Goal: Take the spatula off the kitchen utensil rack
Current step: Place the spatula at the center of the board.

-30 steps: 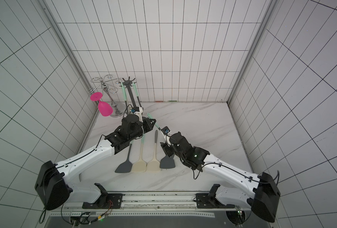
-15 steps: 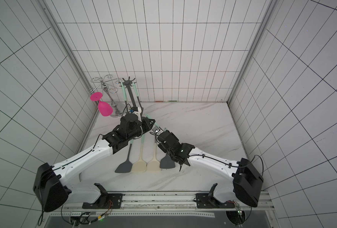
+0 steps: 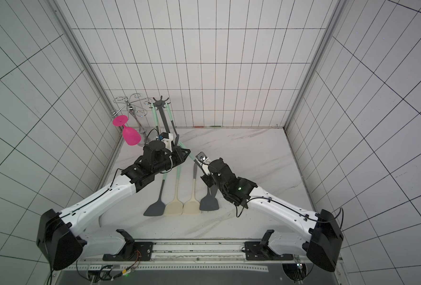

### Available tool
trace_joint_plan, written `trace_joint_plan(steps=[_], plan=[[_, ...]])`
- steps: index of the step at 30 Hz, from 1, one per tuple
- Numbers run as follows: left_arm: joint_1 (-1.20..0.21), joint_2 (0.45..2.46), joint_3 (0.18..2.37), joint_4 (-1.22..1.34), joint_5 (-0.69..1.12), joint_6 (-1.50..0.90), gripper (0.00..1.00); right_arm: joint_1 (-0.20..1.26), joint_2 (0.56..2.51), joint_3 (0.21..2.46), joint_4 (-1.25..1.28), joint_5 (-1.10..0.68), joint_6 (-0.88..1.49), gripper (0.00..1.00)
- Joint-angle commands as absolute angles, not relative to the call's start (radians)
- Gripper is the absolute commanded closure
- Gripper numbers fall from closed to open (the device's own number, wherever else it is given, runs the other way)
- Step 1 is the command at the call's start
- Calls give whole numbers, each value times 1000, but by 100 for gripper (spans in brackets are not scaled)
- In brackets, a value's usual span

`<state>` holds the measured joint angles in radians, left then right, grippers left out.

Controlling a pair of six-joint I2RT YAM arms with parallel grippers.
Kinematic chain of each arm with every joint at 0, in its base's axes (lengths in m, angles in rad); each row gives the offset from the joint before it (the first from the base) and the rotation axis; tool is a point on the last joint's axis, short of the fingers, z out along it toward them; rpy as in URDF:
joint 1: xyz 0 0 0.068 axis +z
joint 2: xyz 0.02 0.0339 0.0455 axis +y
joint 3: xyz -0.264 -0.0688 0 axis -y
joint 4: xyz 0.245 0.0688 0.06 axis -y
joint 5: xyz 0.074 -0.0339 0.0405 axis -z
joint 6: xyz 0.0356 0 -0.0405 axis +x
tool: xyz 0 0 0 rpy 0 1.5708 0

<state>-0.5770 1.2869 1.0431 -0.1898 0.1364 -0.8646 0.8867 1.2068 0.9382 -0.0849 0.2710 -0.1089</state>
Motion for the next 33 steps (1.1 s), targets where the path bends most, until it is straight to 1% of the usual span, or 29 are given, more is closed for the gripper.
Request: trace_joint_plan(steps=[1, 3, 4, 6, 10, 13, 17, 18, 20, 21, 22, 24, 26, 27, 30, 31, 33], plan=[[-544, 1243, 1035, -191, 180, -858, 100, 870, 1195, 900, -81, 228, -74, 83], [-539, 1237, 1034, -195, 179, -862, 100, 870, 1201, 906, -87, 225, -71, 61], [-537, 1237, 1034, -195, 179, -864, 100, 869, 1205, 912, -91, 211, -67, 53], [-538, 1240, 1038, -194, 180, -867, 100, 872, 1218, 927, -99, 189, -57, 45], [-538, 1253, 1043, -193, 191, -877, 100, 899, 1255, 951, -86, 181, -48, 38], [-538, 1257, 1051, -193, 209, -883, 100, 910, 1312, 985, -87, 199, -62, 36], [-539, 1249, 1057, -201, 225, -891, 100, 911, 1406, 1060, -123, 267, -100, 37], [-540, 1243, 1055, -205, 225, -889, 100, 911, 1431, 1084, -136, 288, -116, 43], [-538, 1232, 1054, -217, 221, -881, 100, 911, 1464, 1121, -154, 331, -144, 77], [-537, 1227, 1055, -227, 217, -868, 100, 911, 1471, 1133, -158, 345, -162, 92], [-533, 1222, 1055, -237, 210, -849, 100, 911, 1468, 1137, -158, 347, -178, 100], [-525, 1216, 1053, -245, 206, -794, 98, 906, 1447, 1132, -155, 329, -198, 100], [-500, 1211, 1045, -227, 261, -717, 87, 877, 1414, 1119, -161, 237, -190, 100], [-485, 1206, 1037, -204, 307, -675, 80, 847, 1393, 1111, -172, 136, -173, 100], [-436, 1182, 995, -80, 466, -576, 62, 710, 1351, 1086, -185, -275, -92, 100], [-420, 1171, 976, -33, 518, -559, 58, 672, 1346, 1081, -186, -399, -69, 100], [-393, 1156, 945, 70, 608, -551, 51, 638, 1340, 1072, -186, -552, -46, 100]])
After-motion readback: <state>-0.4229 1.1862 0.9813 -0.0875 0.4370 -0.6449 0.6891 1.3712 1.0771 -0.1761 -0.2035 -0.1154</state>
